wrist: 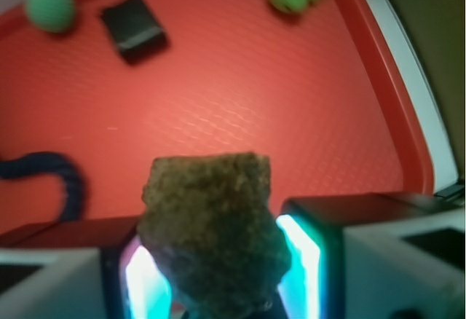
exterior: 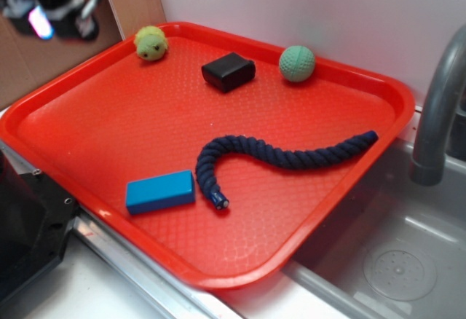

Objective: Grab the rock.

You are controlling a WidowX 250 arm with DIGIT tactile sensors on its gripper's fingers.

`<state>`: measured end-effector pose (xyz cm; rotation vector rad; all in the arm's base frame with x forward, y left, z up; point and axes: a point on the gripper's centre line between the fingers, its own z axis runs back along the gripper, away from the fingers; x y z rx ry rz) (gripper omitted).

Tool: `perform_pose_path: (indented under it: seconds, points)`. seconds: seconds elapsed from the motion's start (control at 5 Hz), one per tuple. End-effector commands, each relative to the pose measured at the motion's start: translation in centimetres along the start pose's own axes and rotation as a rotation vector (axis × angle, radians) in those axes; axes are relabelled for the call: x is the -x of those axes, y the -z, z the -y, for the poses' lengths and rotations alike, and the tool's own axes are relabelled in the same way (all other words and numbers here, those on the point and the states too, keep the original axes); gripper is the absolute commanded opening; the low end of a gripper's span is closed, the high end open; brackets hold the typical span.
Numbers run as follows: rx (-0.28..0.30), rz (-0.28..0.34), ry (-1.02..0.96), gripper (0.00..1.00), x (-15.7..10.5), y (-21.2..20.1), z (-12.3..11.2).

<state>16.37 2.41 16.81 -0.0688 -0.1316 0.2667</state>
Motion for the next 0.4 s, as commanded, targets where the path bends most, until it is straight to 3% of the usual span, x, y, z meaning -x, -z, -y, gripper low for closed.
perform_pose_path:
  seconds: [0.0,0.2]
  points:
    - [0.024,-0.038,0.049,0.0,-2.84,-7.97,1.19]
    - [-0.02,-0.055,0.066,0.0,-2.61,-7.07,1.49]
